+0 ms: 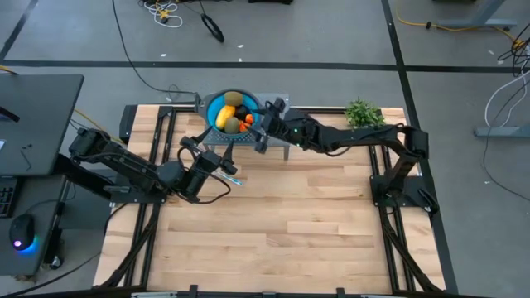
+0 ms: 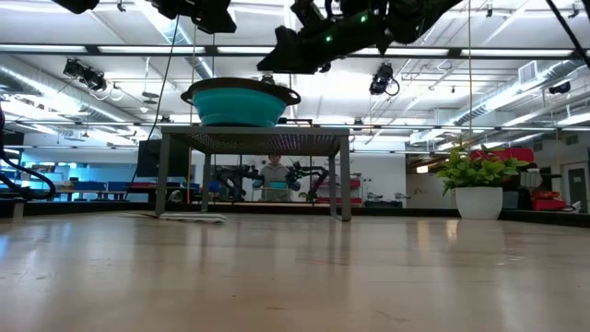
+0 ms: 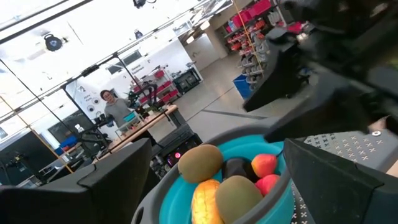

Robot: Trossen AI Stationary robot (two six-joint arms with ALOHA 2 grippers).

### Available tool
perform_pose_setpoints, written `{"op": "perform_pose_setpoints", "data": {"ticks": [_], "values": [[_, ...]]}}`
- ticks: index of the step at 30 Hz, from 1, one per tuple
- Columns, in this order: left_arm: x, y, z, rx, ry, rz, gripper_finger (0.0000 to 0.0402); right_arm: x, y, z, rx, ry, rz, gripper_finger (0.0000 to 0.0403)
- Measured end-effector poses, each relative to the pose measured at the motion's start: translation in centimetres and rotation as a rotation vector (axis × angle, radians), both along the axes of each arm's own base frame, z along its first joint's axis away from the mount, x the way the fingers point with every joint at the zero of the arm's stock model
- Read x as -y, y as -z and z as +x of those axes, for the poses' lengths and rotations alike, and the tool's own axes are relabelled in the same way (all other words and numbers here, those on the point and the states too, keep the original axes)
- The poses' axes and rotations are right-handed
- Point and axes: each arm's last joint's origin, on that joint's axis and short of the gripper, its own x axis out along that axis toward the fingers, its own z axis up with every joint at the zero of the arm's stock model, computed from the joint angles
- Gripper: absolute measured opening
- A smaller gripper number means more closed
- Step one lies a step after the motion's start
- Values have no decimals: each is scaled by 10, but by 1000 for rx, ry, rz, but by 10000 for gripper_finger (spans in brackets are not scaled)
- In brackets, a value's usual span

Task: Pick & Place Fruit
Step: Put the blue knife on the gray metal shelf

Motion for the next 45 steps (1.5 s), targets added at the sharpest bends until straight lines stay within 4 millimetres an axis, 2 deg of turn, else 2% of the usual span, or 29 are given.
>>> {"op": "perform_pose_setpoints", "data": {"ticks": [9,14,23,33,40,45], "values": [[0,1,1,-16,0,5,373,-48,-23,-30,-183,3,57,275],[0,1,1,-18,-1,5,373,-63,-32,-52,-265,-7,136,257],[0,1,1,-18,-2,5,373,-64,-13,-96,-209,12,192,221],[0,1,1,-18,0,6,373,-67,8,-138,-153,6,194,208],[0,1,1,-18,-1,6,373,-69,25,-151,-115,-1,214,208],[0,1,1,-21,-1,7,373,-69,27,-152,-101,-7,197,208]]}}
